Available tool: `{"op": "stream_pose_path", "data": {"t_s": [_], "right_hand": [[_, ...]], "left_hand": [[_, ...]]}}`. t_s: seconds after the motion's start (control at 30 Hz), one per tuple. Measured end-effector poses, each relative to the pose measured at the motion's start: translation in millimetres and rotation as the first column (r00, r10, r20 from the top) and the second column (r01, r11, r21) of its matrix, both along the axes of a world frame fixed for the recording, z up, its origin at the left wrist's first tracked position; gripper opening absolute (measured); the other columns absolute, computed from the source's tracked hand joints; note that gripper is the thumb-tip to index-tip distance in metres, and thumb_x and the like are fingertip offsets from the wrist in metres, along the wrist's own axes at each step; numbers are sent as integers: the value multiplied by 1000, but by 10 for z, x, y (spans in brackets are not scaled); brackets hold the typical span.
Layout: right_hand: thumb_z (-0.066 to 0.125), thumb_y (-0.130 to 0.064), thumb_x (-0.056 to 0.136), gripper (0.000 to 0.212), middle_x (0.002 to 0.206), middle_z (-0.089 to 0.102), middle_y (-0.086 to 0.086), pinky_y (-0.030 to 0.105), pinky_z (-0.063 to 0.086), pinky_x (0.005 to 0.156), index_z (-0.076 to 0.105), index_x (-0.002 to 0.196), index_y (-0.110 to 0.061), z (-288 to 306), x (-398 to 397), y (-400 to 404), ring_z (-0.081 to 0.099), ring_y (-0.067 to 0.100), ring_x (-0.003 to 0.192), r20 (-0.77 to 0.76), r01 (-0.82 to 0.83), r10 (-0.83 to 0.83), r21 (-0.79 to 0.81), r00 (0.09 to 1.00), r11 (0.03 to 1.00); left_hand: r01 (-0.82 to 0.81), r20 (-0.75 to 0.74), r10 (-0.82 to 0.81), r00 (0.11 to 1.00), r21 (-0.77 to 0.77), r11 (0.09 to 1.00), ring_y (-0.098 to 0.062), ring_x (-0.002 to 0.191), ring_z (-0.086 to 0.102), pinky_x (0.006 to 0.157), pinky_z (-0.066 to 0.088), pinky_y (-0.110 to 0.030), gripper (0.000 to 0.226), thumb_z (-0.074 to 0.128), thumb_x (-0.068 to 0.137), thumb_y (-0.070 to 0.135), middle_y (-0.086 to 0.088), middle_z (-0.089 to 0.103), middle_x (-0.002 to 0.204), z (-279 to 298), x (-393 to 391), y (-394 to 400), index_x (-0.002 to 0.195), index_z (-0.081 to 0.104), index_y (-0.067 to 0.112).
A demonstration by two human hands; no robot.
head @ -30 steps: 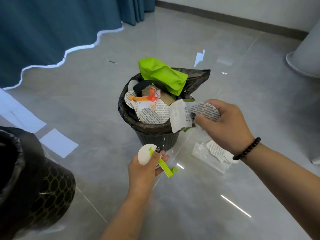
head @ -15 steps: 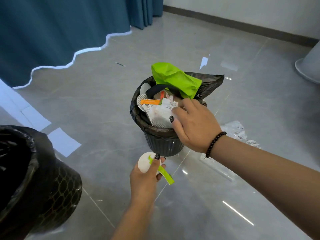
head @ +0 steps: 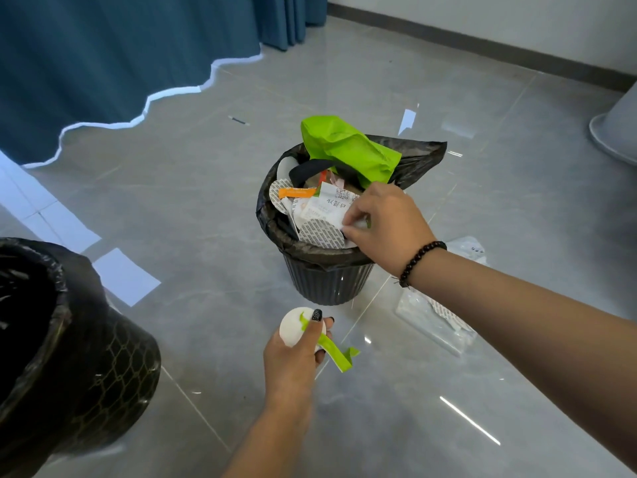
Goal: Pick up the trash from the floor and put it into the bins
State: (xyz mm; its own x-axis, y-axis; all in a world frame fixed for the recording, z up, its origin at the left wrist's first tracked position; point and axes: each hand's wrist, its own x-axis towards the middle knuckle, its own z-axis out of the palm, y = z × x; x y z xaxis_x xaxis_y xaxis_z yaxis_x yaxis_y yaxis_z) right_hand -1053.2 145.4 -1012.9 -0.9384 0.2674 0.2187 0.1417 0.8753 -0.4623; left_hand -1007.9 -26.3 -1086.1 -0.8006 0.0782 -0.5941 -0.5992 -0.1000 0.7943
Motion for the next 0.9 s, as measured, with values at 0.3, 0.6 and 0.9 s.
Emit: {"op": "stream_pose_path", "data": {"t_s": [0.3, 0.6, 0.9], "right_hand": [[69, -9, 78, 6, 78, 64, 2, 10, 40, 69, 74, 78, -13, 51, 471, -84, 55, 7, 74, -459, 4, -122, -249, 880, 969], [73, -23, 80, 8, 58, 61, -14, 9, 36, 52, 74, 73, -19, 74, 610, -449, 51, -1, 52, 126, -57, 137, -498, 983, 865], [63, -7, 87, 13, 73, 73, 11, 26, 59, 66, 70, 77, 0, 516, 223, -414, 71, 18, 65, 198, -40, 249, -703, 948, 710]], "left_hand": [[-119, -1, 120, 993, 135, 984, -10, 58, 35, 59, 36, -23, 13, 64, 89, 20, -2, 76, 91, 262, -142, -1, 101, 65, 14], [-186, -42, 213, 976, 344, 920, -3, 54, 57, 49, 47, -17, 18, 67, 85, 15, 0, 64, 74, 528, -434, -40, 103, 64, 11], [-89, -270, 173, 947, 297, 951, -19, 91, 70, 83, 56, -36, 46, 72, 72, 31, -8, 73, 101, 783, -587, 111, 112, 66, 9]]}}
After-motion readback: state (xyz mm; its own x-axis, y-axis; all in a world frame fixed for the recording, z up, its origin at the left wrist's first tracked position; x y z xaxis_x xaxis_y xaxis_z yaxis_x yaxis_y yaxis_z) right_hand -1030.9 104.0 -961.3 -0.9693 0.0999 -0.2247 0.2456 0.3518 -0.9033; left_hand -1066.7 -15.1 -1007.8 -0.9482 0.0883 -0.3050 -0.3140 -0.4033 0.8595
